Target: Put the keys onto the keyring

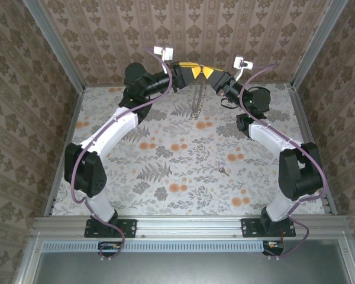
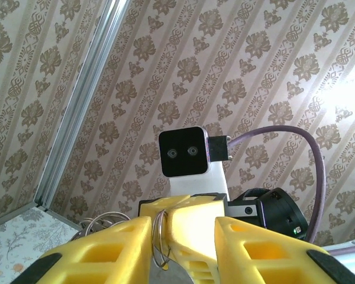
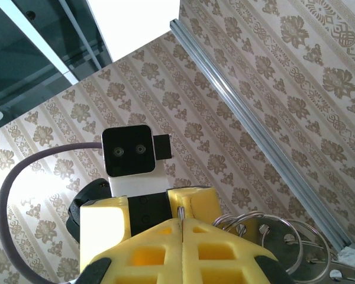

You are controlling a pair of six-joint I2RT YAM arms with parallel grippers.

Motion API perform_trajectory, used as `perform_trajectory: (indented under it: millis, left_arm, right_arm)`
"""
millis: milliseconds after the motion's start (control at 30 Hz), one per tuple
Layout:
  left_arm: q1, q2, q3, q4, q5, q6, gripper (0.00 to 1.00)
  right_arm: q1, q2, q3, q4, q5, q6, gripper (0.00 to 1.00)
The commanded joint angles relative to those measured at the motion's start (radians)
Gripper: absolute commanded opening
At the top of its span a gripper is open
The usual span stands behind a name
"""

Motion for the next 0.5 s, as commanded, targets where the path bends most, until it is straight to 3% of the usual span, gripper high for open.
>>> perform_trajectory:
  millis: [0, 300, 467]
  left_arm:
    - [-0.006, 0.013, 0.040, 0.017, 0.024, 0.019, 0.31]
    - [-0.012, 0.013, 0.026, 0.014, 0.027, 0.027, 0.27]
    - [-0.013, 0.016, 0.032, 0.015, 0.024, 0.030, 0.19]
  right_arm:
    - [0.000, -0.022, -0.007, 0.066, -0.002, 0.010, 0.00]
    - [0.000, -0.024, -0.010, 0.066, 0.000, 0.010, 0.00]
    - [-0.001, -0.026, -0.011, 0.066, 0.000, 0.011, 0.00]
